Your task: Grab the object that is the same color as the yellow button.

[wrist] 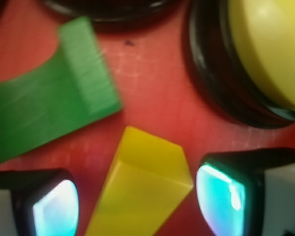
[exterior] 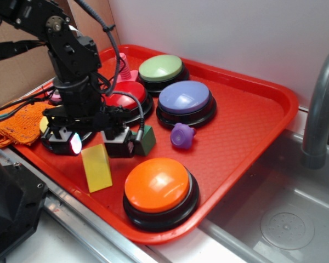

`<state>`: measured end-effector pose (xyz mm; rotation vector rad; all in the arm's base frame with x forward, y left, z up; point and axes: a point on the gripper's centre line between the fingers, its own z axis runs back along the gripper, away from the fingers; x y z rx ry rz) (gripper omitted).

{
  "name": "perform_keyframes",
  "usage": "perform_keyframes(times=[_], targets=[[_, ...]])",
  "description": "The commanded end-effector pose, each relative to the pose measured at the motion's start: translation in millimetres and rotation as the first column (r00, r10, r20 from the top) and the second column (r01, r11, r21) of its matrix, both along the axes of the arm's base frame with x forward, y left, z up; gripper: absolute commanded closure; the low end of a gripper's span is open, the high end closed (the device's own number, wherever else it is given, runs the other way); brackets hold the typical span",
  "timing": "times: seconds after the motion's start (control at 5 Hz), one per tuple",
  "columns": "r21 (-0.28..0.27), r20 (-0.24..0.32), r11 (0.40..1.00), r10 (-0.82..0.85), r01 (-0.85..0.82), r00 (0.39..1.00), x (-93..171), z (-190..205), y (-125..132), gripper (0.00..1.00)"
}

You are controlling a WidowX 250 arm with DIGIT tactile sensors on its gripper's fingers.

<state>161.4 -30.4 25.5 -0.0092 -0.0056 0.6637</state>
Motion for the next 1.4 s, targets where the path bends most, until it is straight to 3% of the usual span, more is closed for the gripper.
perform_keyframes(times=[0.0,0.2,0.4,0.8,1.2], targets=[[0.004,-0.021,0.977,0.211,-0.211,0.977,-2.3,-8.6,9.8,0.0],[-0.035,-0.034,0.97,0.241,-0.242,0.97,-3.4,-17.9,12.9,0.0],[-0.036,-0.024,0.97,0.238,-0.239,0.971,-4.8,-18.9,9.8,1.0],[-0.023,0.025,0.992,0.122,-0.122,0.992,2.9,5.4,5.6,1.0],[-0.069,0.019,0.981,-0.179,0.179,0.984,24.6,104.9,7.0,1.0]])
